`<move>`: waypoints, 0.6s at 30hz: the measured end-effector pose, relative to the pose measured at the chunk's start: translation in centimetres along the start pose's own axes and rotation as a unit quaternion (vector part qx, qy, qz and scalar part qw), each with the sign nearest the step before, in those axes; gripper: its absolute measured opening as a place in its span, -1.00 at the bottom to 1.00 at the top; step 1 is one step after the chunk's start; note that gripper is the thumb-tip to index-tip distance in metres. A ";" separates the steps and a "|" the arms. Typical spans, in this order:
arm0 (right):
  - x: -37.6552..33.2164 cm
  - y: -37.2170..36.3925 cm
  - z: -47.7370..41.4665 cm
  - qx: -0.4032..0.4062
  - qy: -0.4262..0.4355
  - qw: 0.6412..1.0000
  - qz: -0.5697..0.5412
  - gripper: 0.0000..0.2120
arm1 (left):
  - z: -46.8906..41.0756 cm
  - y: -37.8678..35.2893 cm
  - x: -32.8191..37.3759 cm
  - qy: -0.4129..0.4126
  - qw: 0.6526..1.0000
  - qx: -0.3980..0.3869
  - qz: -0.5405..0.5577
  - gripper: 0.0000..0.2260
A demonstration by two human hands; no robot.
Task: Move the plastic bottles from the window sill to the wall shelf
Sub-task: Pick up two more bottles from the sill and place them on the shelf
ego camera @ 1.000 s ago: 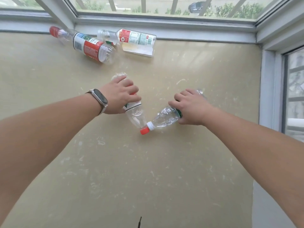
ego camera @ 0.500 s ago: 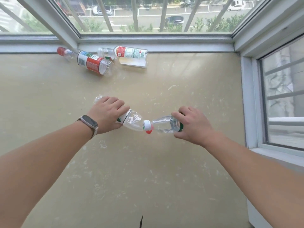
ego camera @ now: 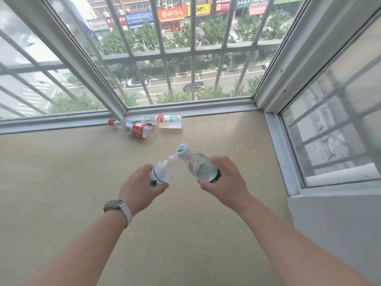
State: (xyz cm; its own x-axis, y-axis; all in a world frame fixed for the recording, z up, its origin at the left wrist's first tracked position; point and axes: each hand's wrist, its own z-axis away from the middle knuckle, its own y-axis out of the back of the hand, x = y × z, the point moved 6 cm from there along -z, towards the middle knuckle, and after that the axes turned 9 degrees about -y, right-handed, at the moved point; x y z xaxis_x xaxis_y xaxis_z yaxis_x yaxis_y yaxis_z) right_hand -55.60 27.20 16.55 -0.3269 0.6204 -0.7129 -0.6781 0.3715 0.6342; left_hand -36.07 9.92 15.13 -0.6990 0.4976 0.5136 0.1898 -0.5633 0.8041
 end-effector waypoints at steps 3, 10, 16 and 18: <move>-1.9 2.0 2.5 0.020 0.007 0.999 -0.047 -0.53 | 3.6 1.9 2.1 0.055 0.985 0.045 0.160 -0.70; -5.3 5.3 8.5 0.048 0.037 0.989 -0.132 -0.57 | 11.5 4.4 5.4 0.071 0.933 0.134 0.328 -0.72; -7.2 6.9 12.6 0.045 0.059 0.979 -0.190 -0.59 | 16.4 5.7 7.7 0.061 0.910 0.166 0.376 -0.71; -7.8 7.6 13.9 0.044 0.071 0.972 -0.219 -0.62 | 17.8 6.3 8.6 0.049 0.904 0.175 0.387 -0.71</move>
State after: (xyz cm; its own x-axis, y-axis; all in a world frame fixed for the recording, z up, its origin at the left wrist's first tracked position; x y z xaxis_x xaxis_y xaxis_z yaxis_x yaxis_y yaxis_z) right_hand -49.08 34.75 31.08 -0.1115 0.2895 -0.9507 -0.7164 0.6396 0.2788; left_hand -28.61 22.32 29.94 -0.3184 -0.0264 0.9476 0.8427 -0.4657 0.2702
